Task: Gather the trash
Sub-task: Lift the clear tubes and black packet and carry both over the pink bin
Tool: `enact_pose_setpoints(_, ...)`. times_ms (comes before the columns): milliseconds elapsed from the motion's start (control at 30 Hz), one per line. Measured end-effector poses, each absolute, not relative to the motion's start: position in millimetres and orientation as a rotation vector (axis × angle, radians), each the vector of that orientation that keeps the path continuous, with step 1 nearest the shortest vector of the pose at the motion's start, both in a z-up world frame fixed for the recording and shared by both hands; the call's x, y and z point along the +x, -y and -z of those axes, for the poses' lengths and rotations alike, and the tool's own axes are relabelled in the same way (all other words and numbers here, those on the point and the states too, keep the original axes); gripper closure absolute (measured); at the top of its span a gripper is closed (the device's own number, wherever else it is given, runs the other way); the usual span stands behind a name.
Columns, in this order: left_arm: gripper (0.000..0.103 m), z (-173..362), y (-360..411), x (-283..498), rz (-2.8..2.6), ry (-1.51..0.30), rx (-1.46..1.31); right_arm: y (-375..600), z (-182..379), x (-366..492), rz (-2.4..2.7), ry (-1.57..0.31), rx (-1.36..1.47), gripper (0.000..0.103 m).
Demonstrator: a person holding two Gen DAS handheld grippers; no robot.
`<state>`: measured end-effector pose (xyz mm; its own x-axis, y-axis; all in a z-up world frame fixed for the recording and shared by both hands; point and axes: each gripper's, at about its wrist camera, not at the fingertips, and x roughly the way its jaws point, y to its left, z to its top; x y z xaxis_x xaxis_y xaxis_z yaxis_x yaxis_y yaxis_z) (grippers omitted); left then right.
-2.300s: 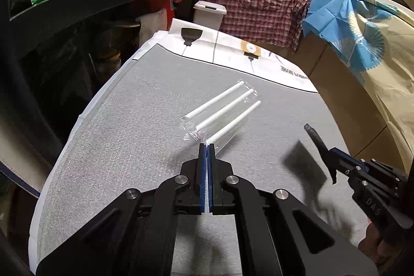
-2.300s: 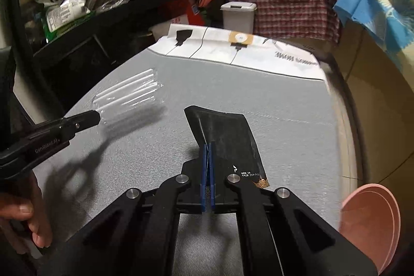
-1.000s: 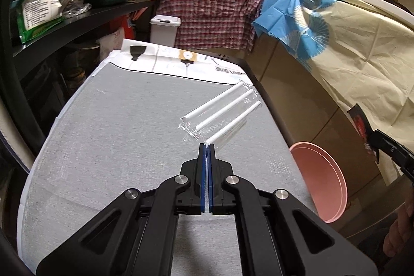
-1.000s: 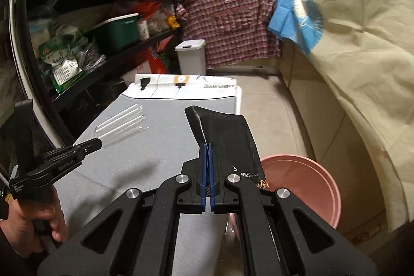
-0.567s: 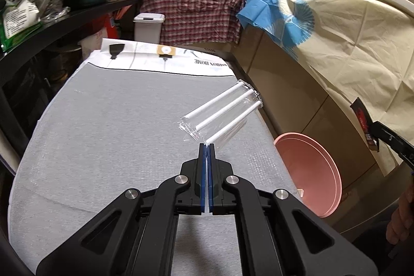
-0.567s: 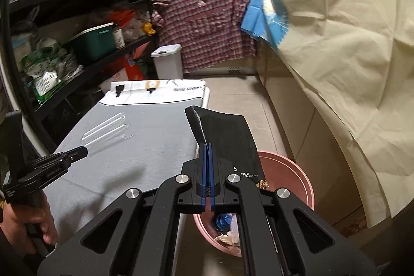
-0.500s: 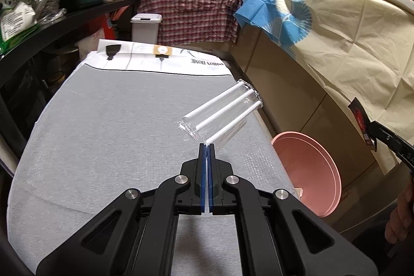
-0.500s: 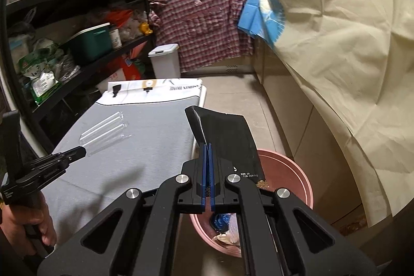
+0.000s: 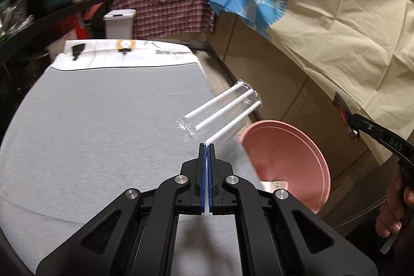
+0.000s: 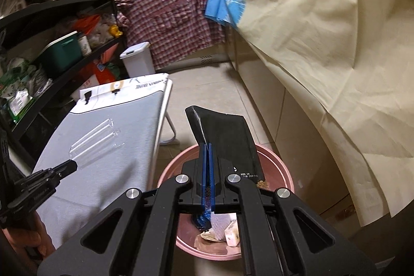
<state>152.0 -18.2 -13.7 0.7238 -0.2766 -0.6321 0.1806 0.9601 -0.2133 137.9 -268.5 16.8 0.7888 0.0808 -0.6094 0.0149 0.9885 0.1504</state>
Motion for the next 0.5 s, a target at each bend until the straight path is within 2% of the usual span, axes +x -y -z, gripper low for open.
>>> enact_pose_setpoints(500, 0.102, 34.0, 93.1, 168.9, 0.346, -0.776, -0.066, 285.1, -4.2, 152.3, 0.018, -0.696, 0.182, 0.1)
